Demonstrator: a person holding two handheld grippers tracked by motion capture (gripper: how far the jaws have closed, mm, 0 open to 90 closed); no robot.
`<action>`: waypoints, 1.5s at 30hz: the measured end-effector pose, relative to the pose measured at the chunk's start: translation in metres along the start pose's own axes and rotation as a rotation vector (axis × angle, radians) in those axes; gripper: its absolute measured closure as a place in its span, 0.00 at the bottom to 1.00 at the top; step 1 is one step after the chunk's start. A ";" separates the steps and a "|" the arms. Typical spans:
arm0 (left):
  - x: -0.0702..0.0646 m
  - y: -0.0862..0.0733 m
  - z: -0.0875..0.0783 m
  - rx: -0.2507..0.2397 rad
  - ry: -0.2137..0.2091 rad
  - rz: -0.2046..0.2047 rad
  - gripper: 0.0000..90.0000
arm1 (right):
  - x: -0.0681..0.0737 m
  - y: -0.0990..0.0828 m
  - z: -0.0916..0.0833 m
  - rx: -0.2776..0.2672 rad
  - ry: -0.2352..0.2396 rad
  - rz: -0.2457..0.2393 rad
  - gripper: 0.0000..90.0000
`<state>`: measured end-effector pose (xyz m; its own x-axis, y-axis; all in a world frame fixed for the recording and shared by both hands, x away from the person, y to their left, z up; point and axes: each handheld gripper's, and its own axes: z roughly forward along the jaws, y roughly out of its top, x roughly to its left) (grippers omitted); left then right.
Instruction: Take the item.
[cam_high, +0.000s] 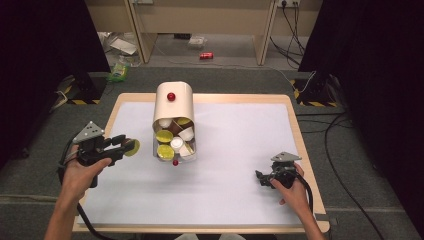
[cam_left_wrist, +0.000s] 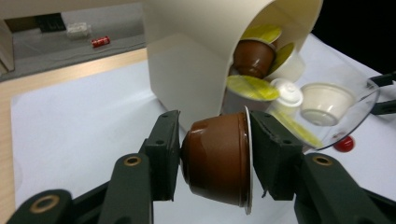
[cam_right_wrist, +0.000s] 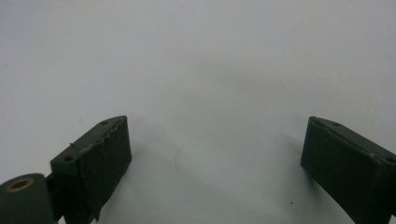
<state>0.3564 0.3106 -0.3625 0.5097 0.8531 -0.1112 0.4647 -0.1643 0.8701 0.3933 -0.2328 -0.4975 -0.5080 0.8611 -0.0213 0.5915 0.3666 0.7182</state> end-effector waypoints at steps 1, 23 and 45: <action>0.003 -0.004 0.001 0.001 0.006 -0.008 0.60 | 0.000 0.000 0.000 0.000 0.000 0.000 0.10; 0.018 -0.052 0.037 0.066 0.041 -0.098 0.62 | 0.000 0.000 0.000 0.000 0.000 -0.004 0.10; 0.030 -0.073 0.066 0.126 0.112 -0.116 0.62 | 0.000 0.000 0.000 0.001 0.001 0.000 0.10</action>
<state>0.3853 0.3158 -0.4613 0.3672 0.9185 -0.1465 0.6059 -0.1167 0.7870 0.3933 -0.2329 -0.4975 -0.5085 0.8608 -0.0205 0.5920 0.3668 0.7176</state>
